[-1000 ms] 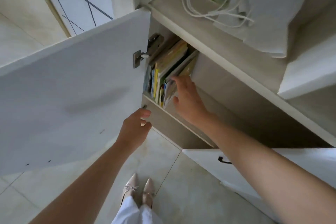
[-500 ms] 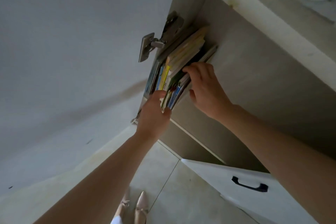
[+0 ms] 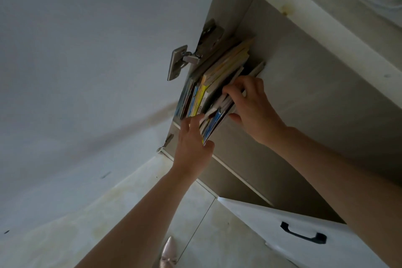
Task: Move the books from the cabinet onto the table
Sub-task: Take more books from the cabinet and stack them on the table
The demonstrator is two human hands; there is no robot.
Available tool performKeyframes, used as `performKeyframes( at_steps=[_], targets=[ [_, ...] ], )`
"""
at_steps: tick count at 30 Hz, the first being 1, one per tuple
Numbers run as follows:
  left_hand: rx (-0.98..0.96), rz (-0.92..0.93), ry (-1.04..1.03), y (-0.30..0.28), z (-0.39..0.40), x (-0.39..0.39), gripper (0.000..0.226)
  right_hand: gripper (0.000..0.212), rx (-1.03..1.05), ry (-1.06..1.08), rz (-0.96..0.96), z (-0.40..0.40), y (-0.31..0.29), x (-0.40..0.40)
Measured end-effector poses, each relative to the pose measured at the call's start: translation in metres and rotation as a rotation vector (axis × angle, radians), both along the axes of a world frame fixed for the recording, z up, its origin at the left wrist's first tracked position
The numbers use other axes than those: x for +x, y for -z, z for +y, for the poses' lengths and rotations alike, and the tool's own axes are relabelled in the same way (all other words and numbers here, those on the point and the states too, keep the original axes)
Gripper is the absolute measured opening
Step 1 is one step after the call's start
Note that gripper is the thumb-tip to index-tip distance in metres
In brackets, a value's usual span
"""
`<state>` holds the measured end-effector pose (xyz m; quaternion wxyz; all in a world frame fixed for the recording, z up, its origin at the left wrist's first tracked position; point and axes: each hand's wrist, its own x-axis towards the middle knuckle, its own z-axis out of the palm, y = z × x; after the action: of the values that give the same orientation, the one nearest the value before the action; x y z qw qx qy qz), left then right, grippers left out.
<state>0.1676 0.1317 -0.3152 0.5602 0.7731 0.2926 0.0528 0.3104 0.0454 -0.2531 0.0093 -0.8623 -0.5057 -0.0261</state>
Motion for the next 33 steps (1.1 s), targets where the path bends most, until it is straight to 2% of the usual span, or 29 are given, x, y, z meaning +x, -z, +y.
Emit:
performKeyframes(
  at_steps=[4,9,14,19,24,27,30,33],
  targets=[
    [0.008,-0.006,0.026,0.001,-0.008,-0.002,0.067,0.059,-0.042,-0.018,-0.059,-0.006,-0.001,0.000],
    [-0.071,0.056,0.044,0.012,-0.013,-0.002,0.068,0.091,-0.064,-0.043,0.004,-0.013,0.001,0.007],
    [-0.089,0.035,-0.117,0.020,-0.015,0.003,0.081,0.106,-0.046,-0.037,-0.022,-0.009,-0.005,0.012],
    [-0.013,0.016,-0.116,0.027,-0.020,0.005,0.086,0.091,-0.062,-0.061,-0.062,-0.002,-0.005,0.010],
    [0.070,0.014,-0.112,0.033,-0.026,0.005,0.074,0.077,-0.018,-0.088,-0.059,-0.002,-0.002,0.014],
    [0.200,-0.022,-0.176,0.036,-0.026,0.010,0.065,0.075,0.036,-0.103,-0.062,-0.002,-0.002,0.016],
    [0.218,-0.076,-0.213,0.041,-0.027,0.018,0.055,0.072,-0.045,-0.156,-0.089,0.002,-0.007,0.028],
    [0.161,-0.093,-0.231,0.042,-0.033,0.023,0.058,0.060,-0.133,-0.214,-0.039,0.008,-0.008,0.036]
  ],
)
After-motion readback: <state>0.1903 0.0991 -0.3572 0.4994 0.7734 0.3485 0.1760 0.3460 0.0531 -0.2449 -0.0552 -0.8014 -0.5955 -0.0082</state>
